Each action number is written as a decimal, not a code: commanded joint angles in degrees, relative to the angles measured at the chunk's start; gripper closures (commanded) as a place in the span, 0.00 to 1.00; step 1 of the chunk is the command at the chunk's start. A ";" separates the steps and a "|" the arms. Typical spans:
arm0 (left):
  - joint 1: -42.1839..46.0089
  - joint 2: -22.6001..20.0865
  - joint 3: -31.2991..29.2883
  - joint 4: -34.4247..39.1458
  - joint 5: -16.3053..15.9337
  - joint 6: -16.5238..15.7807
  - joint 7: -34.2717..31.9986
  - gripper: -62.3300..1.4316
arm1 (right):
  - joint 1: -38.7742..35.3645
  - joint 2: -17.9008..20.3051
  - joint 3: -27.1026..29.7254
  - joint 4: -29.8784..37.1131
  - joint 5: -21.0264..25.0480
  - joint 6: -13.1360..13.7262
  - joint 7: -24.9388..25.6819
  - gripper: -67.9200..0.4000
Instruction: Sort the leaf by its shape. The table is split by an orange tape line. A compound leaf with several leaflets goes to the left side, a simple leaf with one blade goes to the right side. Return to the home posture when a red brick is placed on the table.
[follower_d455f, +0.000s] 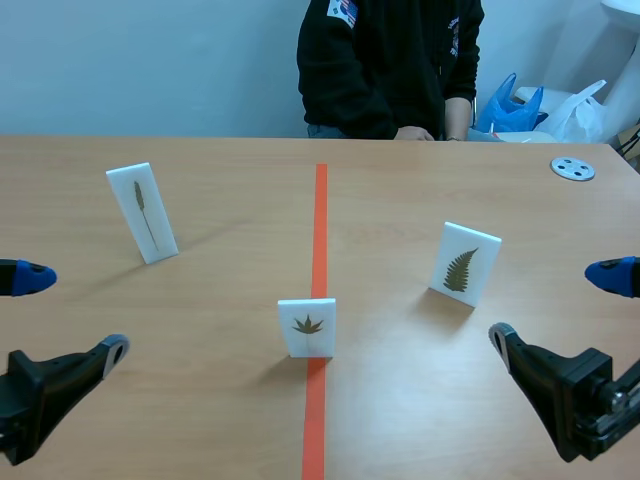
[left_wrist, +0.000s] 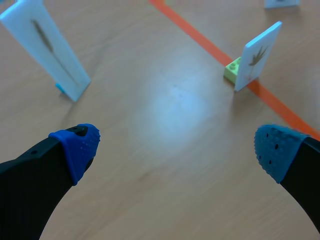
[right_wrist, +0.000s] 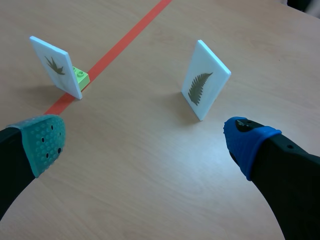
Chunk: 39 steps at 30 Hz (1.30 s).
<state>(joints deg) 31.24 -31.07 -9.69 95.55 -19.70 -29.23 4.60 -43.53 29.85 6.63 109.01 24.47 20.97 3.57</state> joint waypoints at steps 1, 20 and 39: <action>-1.70 -0.57 1.81 -0.09 1.33 -0.15 -2.01 0.00 | 0.68 -0.02 0.33 1.07 0.20 0.00 0.83 0.02; -23.69 1.25 25.18 -23.39 14.67 1.03 -14.75 0.00 | 0.68 -0.02 0.33 1.07 0.20 -0.02 0.83 0.02; -38.10 11.23 38.80 -40.96 16.74 4.68 -21.35 0.00 | 0.68 -0.02 0.33 1.07 0.17 -0.02 0.85 0.02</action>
<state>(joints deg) -6.37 -19.99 29.21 53.78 -2.55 -24.62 -15.64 -43.53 29.85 6.63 109.01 24.47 20.97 3.57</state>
